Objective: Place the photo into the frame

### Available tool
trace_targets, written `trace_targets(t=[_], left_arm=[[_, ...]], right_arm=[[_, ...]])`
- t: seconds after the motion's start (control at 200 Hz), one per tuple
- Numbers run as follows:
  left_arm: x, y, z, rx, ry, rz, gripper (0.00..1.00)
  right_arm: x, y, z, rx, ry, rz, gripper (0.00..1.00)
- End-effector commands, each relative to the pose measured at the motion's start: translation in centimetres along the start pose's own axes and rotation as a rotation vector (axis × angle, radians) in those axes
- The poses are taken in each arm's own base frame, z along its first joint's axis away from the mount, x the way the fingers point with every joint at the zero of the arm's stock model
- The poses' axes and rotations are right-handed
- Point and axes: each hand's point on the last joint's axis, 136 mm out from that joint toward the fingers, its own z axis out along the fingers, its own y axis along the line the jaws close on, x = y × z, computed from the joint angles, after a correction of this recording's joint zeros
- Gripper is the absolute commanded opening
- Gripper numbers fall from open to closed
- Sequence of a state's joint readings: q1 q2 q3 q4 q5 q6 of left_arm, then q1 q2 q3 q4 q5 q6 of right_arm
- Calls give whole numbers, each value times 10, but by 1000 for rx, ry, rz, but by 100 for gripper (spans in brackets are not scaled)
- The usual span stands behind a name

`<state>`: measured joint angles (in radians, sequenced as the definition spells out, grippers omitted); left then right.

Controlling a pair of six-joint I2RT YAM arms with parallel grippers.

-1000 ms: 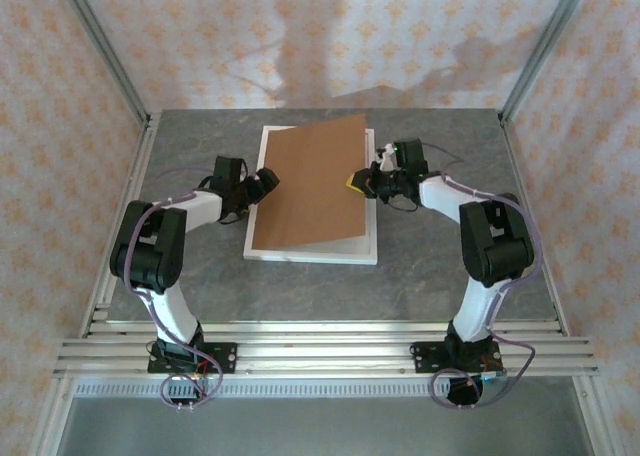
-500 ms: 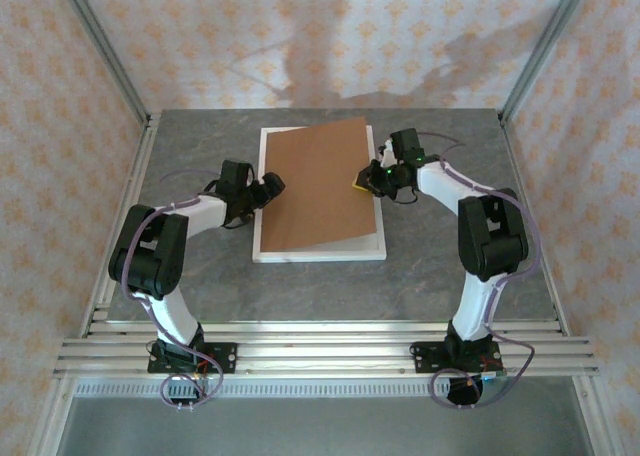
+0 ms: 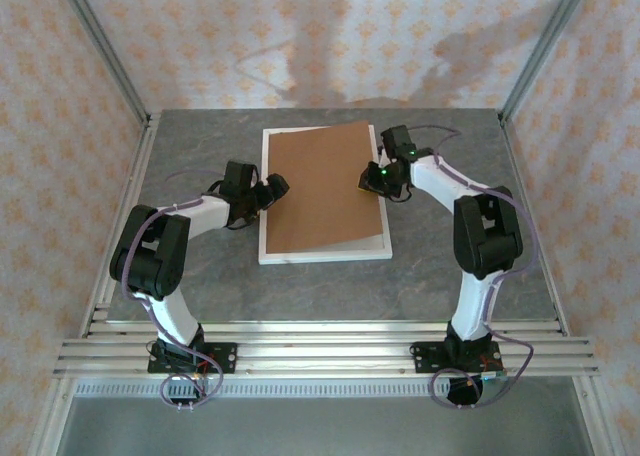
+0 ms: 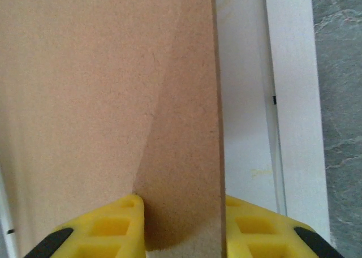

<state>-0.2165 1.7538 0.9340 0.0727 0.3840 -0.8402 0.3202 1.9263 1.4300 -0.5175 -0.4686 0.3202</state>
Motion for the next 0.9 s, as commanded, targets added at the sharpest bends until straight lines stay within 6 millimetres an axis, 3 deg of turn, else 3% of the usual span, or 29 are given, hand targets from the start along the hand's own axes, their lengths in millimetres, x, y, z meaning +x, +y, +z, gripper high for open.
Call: trace_targets(t=[0.0,0.651,0.896], left_arm=[[43,-47,-5,143,170,17,100],[44,-47,-5,144,168,13,100],[42,-51,-8,152,158,14,100]], right_arm=[[42,-52,25,316,114,-24,29],[41,-53,26,483,81,-143,39],[35,-54,19,551,52,-177,50]])
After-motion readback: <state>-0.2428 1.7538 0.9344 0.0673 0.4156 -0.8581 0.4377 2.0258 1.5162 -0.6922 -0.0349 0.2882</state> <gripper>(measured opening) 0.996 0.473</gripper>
